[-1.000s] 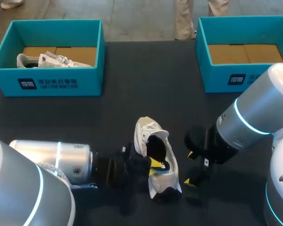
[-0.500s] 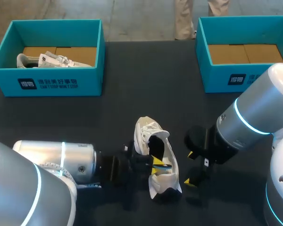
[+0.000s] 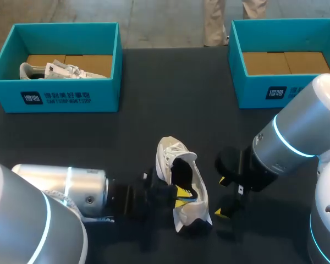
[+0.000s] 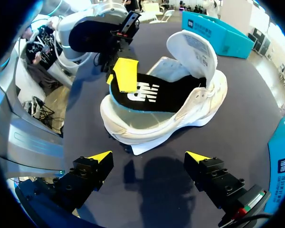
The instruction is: Take the shoe out of the shoebox, open the shoe tongue, remove and reinsert the insole, then place the shoe into the shoebox
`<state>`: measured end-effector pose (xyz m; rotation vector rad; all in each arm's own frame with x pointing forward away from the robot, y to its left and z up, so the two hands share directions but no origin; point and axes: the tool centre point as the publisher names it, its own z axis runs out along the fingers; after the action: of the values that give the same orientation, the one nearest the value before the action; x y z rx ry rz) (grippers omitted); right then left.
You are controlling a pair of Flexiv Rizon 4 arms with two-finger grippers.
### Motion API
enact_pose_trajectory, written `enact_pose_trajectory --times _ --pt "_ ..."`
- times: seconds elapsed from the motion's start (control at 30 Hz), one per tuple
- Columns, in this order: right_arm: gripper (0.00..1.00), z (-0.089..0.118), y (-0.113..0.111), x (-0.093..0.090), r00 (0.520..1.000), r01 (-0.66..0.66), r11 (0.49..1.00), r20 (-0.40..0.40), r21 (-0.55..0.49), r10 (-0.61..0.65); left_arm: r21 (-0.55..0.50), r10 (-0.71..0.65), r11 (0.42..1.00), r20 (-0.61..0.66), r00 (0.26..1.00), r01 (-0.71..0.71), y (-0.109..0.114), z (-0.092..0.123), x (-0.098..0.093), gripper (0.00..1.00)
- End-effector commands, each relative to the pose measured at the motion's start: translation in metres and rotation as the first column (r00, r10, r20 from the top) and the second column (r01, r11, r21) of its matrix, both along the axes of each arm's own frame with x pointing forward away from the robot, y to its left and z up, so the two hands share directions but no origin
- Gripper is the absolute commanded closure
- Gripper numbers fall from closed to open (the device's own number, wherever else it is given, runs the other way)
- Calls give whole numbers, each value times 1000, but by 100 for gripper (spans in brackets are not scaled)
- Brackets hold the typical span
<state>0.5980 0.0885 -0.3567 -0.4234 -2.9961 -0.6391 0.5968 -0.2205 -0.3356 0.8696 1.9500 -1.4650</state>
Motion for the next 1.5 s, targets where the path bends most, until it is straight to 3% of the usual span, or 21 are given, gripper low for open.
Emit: enact_pose_trajectory --times 0.03,0.37,0.63,0.7,0.8,1.17,1.5 --pt "0 0 1 -1 1000 2 1000 2 -3 -2 18 2 1000 5 1000 -2 1 -2 -2 100" --pt "0 0 1 -1 1000 2 1000 2 -3 -2 59 67 996 15 998 -67 -6 -19 25 100" --pt "0 0 1 -1 1000 2 1000 2 -3 -2 42 26 999 -12 1000 -25 -9 -10 16 100" --pt "0 0 1 -1 1000 2 1000 2 -3 -2 41 19 999 -16 1000 -18 -8 -7 13 79" --pt "0 0 1 -1 1000 2 1000 2 -3 -2 44 2 999 -29 1000 -1 -5 -1 8 67" --pt "0 0 1 -1 1000 2 1000 2 -3 -2 124 -18 992 -46 999 23 13 23 4 70" --pt "0 0 1 -1 1000 2 1000 2 -3 -2 212 -48 975 -72 996 62 21 17 8 67"
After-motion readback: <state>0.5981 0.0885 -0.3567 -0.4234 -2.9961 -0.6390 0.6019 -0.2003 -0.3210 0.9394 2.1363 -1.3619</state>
